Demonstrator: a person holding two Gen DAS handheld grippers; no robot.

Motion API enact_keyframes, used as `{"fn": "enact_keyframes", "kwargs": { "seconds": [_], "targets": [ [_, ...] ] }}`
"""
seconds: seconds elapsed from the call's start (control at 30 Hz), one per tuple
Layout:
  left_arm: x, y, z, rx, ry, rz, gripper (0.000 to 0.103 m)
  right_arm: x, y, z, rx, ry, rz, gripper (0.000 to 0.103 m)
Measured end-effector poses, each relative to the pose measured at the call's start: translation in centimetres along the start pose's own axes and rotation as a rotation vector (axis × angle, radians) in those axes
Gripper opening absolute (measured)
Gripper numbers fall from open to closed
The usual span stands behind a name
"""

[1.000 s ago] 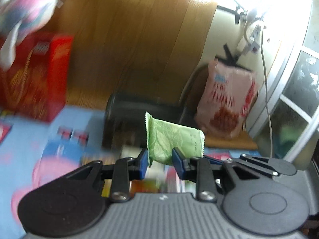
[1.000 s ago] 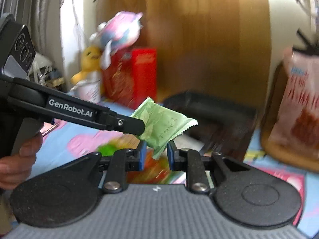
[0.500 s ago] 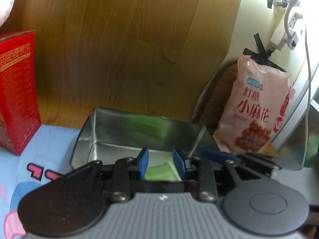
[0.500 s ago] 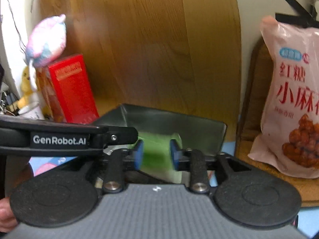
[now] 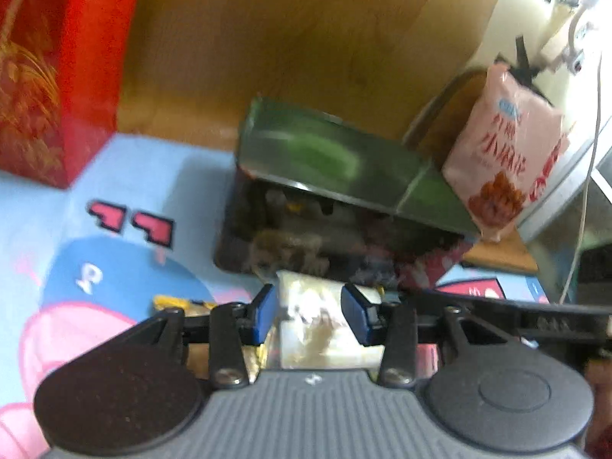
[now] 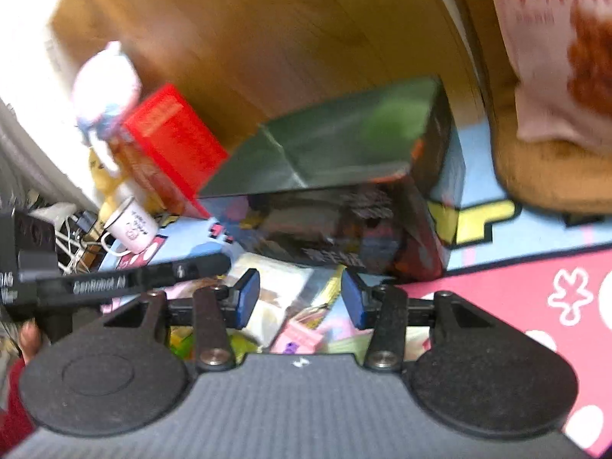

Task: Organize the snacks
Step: 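Move the left tool back to the snacks toward the golden printed pack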

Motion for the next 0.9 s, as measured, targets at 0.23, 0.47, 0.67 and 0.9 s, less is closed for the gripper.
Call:
{"fn": "enact_keyframes", "kwargs": {
  "seconds": [0.23, 0.47, 0.67, 0.9],
  "targets": [
    [-0.9, 0.4, 1.1, -0.014, 0.013, -0.005, 0.034, -2.4, 0.2, 0.6, -0.121, -0.097, -0.069, 0.049],
    [6.8, -1.2, 4.0, -0.062, 0.053, 0.239, 0.034, 1.7, -1.5, -5.4, 0.078, -0.097, 0.127, 0.043],
    [13.7, 3.2, 5.4, -0.137, 0.124, 0.47, 0.053, 6.8, 0.9, -12.1, 0.351, -0.115, 0.304, 0.042],
    [11.8, 15.1, 3.3, -0.233, 0.05, 0.332, 0.061, 5.8, 12.3, -11.4, 0.564, -0.04, 0.184, 0.042]
  ]
}}
Point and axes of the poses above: each gripper's, at about its wrist camera, not at the fingertips, and x roughly against the way its jaws point, z to its right, y to its underside, the point moved 8 cm from there along -x, roughly the way its jaws point, and after that the axes turned 5 degrees about -y, right-handed, at the moved point
